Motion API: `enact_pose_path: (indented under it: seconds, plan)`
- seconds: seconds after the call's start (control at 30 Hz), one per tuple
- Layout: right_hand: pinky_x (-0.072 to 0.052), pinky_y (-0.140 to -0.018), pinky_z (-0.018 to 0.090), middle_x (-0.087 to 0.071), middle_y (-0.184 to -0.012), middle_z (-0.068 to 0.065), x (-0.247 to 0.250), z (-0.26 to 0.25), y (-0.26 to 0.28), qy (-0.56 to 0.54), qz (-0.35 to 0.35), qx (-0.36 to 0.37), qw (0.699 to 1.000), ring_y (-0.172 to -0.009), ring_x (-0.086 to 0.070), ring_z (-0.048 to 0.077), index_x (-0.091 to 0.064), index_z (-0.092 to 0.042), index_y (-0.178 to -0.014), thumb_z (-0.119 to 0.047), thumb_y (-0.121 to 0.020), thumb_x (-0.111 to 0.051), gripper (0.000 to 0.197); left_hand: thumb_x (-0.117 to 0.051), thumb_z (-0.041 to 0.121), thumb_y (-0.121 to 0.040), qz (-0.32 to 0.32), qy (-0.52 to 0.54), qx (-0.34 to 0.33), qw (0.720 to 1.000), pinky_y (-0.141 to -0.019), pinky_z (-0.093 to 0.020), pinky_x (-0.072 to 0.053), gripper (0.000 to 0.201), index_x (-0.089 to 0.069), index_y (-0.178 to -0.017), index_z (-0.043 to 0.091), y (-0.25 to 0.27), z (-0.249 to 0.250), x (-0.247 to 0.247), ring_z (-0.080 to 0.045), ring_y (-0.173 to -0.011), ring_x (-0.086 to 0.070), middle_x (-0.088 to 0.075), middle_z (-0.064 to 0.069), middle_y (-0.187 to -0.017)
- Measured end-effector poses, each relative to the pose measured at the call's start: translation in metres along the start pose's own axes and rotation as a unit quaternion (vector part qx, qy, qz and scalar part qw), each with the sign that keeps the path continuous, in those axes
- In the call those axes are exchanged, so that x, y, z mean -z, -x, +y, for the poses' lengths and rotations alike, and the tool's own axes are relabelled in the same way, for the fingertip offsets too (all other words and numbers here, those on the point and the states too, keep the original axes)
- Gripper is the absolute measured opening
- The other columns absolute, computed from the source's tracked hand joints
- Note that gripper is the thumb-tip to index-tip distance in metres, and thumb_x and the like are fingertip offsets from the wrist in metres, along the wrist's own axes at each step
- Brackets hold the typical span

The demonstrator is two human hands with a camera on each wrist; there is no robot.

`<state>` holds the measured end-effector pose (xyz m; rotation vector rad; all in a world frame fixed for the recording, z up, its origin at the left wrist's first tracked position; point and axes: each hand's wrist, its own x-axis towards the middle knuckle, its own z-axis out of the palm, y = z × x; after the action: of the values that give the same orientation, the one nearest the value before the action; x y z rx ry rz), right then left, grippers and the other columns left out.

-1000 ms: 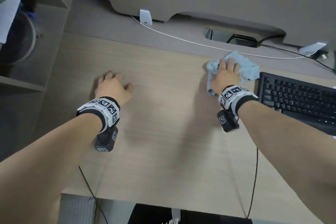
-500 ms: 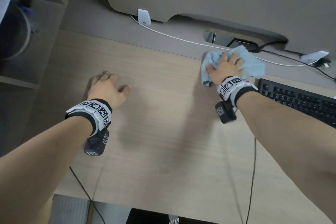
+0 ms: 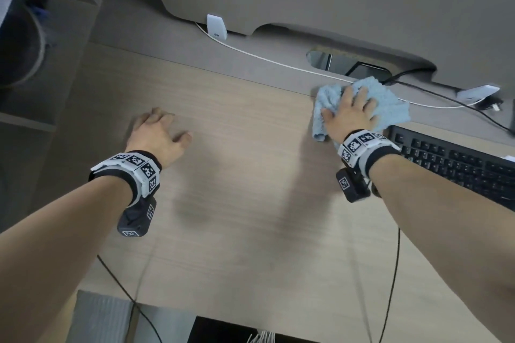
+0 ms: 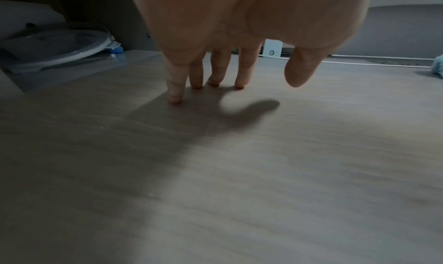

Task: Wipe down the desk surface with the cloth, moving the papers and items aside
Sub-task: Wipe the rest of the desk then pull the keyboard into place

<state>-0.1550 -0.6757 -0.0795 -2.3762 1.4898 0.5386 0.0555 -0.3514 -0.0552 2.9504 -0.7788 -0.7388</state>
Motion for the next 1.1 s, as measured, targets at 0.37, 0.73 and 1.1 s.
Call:
enact_pose_path:
  seconds: [0.37, 0.73, 1.1]
  plan:
    - [-0.014, -0.119, 0.057, -0.006, -0.164, 0.006, -0.044, -0.129, 0.083, 0.014, -0.011, 0.372, 0.928, -0.149, -0.004, 0.035, -0.022, -0.020, -0.153, -0.041, -0.086, -0.064, 0.081, -0.051, 0.038, -0.084, -0.008, -0.035, 0.003, 0.999, -0.105, -0.045, -0.039, 0.061, -0.036, -0.143, 0.032, 0.006, -0.005, 0.003, -0.028, -0.144, -0.019, -0.024, 0.001, -0.159]
    - [-0.034, -0.108, 0.057, -0.032, -0.152, 0.005, -0.013, -0.198, 0.046, 0.007, 0.023, 0.256, 0.966, -0.136, -0.026, 0.036, -0.029, -0.022, -0.148, -0.041, -0.085, -0.062, 0.074, -0.054, 0.027, -0.088, 0.046, 0.069, -0.076, 0.994, -0.114, -0.031, -0.022, 0.067, -0.031, -0.150, 0.016, -0.001, -0.069, 0.022, -0.024, -0.144, -0.026, -0.030, -0.004, -0.158]
    - [-0.017, -0.118, 0.059, -0.010, -0.165, -0.001, -0.055, -0.219, 0.094, 0.072, 0.009, 0.343, 0.936, -0.151, -0.005, 0.035, -0.016, -0.025, -0.156, -0.038, -0.092, -0.050, 0.073, -0.049, 0.029, -0.090, 0.022, 0.031, 0.049, 0.998, -0.119, -0.037, -0.013, 0.066, -0.028, -0.151, 0.015, -0.014, -0.153, 0.029, -0.030, -0.147, -0.015, -0.015, -0.010, -0.162]
